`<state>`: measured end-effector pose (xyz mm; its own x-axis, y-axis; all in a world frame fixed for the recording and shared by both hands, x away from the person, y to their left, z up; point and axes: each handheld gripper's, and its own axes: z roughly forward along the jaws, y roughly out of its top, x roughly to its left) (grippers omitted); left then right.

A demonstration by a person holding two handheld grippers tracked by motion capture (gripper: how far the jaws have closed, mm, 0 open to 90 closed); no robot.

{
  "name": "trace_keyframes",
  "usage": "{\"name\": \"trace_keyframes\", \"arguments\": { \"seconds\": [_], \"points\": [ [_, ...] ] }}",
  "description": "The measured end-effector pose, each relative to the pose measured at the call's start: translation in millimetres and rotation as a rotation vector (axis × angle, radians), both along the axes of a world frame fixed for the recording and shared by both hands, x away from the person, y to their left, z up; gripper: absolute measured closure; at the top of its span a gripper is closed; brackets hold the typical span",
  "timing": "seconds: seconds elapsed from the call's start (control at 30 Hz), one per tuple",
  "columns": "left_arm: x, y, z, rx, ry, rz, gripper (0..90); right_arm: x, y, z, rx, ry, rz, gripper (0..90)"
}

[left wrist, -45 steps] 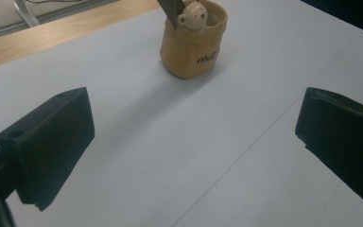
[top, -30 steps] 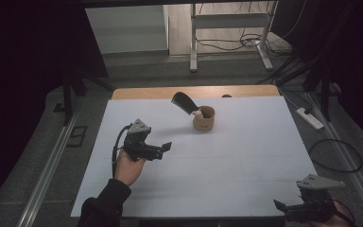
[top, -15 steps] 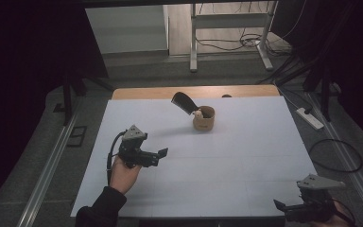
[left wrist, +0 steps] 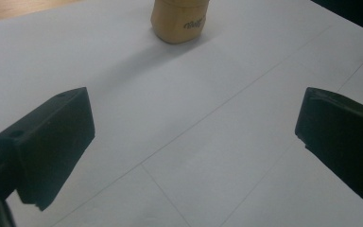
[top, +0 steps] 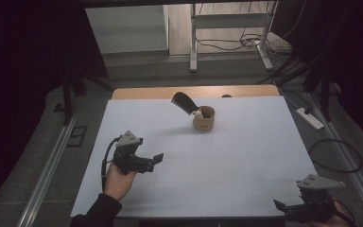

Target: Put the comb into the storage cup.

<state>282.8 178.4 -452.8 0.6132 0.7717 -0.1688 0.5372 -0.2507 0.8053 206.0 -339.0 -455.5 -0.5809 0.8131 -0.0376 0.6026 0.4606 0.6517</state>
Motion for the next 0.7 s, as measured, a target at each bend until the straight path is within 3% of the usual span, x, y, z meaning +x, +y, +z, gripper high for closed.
{"name": "trace_keyframes", "arguments": {
  "seconds": [0.27, 0.7],
  "points": [
    [-10.4, 3.6, -0.8, 0.022, -0.004, 0.010, 0.0, -0.2, -0.2, 0.2, 0.001, -0.003, -0.002, 0.0],
    [-26.8, 14.7, -2.8, 0.019, -0.001, 0.035, 0.0, -0.3, 0.0, 0.2, -0.001, -0.004, -0.004, 0.0]
  ]
}}
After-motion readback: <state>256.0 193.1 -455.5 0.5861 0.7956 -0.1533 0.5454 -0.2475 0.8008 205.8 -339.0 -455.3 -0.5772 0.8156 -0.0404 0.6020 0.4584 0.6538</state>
